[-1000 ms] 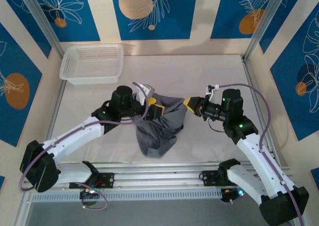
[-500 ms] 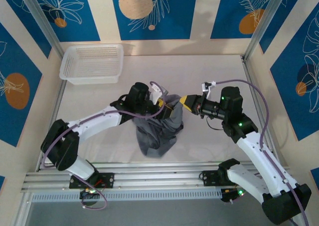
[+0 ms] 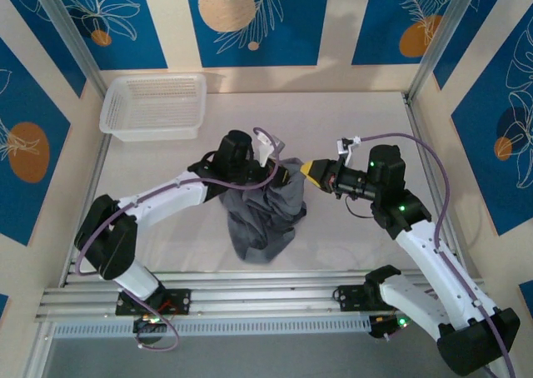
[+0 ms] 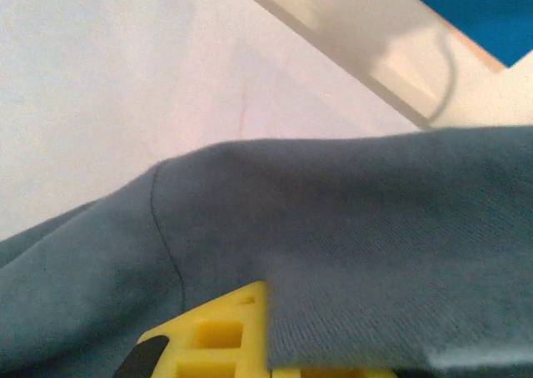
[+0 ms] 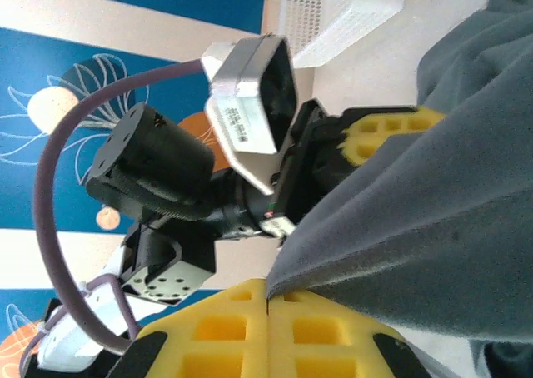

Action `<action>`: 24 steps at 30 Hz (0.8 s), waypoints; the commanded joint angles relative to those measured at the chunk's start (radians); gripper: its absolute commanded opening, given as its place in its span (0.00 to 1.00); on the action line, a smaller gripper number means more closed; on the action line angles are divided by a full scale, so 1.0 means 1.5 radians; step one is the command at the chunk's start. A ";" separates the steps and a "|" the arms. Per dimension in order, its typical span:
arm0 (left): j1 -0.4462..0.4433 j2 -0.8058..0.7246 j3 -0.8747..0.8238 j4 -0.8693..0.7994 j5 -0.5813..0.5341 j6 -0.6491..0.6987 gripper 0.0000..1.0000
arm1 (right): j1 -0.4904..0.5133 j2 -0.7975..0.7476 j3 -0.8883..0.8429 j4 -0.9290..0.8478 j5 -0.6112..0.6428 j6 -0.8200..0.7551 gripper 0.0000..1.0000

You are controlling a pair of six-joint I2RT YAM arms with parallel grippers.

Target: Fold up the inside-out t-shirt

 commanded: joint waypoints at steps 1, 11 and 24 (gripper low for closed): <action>0.034 -0.045 0.000 0.127 0.218 -0.181 0.00 | -0.077 -0.022 -0.010 -0.068 0.018 -0.039 0.00; 0.034 -0.125 -0.016 0.063 0.334 -0.268 0.00 | -0.310 0.144 -0.110 0.031 -0.216 -0.023 0.11; 0.035 -0.055 0.003 0.076 0.325 -0.292 0.00 | -0.136 -0.131 -0.180 -0.008 0.020 -0.121 0.30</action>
